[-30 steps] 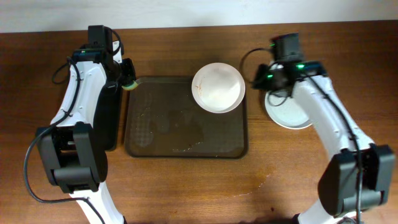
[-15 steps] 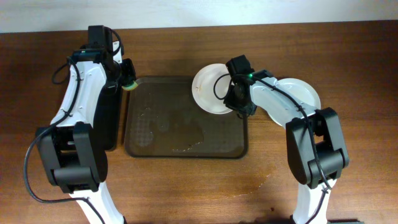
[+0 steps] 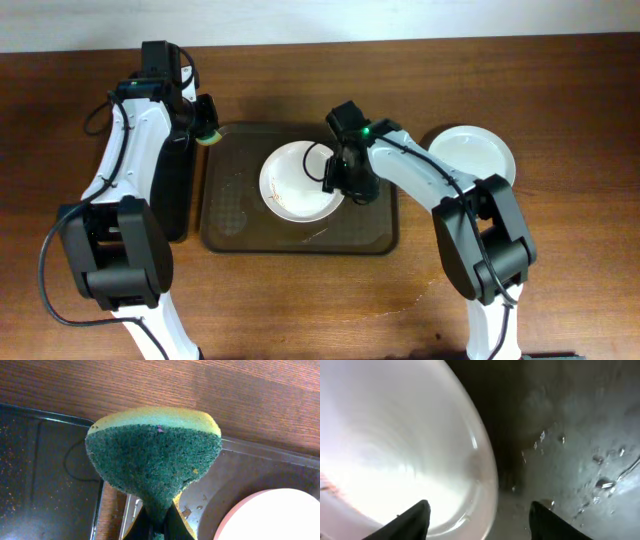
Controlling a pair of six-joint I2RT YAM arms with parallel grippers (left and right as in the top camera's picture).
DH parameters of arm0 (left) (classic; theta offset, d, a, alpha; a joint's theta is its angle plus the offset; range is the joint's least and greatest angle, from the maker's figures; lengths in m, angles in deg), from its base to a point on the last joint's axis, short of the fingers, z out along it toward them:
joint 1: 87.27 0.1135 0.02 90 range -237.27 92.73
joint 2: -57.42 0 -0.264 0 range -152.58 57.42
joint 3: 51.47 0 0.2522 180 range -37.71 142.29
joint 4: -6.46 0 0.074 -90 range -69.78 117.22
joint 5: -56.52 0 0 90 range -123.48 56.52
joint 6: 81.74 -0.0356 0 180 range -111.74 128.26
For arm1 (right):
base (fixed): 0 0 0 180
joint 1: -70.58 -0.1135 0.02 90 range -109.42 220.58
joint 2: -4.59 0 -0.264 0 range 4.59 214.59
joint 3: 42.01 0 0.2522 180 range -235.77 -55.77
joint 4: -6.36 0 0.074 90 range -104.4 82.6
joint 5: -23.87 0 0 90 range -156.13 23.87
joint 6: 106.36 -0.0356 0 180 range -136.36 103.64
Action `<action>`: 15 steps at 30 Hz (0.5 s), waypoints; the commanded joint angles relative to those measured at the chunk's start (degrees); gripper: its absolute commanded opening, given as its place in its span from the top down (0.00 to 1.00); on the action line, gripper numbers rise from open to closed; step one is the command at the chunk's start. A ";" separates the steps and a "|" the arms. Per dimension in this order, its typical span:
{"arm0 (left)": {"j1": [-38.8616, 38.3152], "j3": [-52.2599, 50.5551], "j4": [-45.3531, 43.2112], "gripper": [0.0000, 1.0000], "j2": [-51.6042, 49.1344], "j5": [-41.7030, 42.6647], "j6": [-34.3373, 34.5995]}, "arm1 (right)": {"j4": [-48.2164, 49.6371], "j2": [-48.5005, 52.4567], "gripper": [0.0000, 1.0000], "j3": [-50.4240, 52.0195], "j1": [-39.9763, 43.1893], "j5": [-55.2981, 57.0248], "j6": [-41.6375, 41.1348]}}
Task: Clean dirty plates on tray and stack at the side
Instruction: 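Grasp the pink-white plate rim with the right gripper and pull it center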
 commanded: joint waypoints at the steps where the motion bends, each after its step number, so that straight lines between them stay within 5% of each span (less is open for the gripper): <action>1: 0.09 0.44 0.07 0.98 -0.42 -0.42 -0.52 | 1.46 0.74 0.42 -5.57 1.81 -0.70 10.45; 3: 0.07 0.44 0.07 0.98 -0.42 -0.39 -0.52 | 4.09 1.22 0.52 -5.55 2.58 -0.61 12.13; 11: 0.04 0.44 0.04 0.98 -0.42 -0.39 -0.52 | 4.85 7.15 0.53 -5.53 2.60 -3.50 14.82; 15: 0.04 0.44 0.04 0.98 -0.42 -0.42 -0.52 | 4.90 7.45 0.64 -5.53 2.60 -3.52 12.68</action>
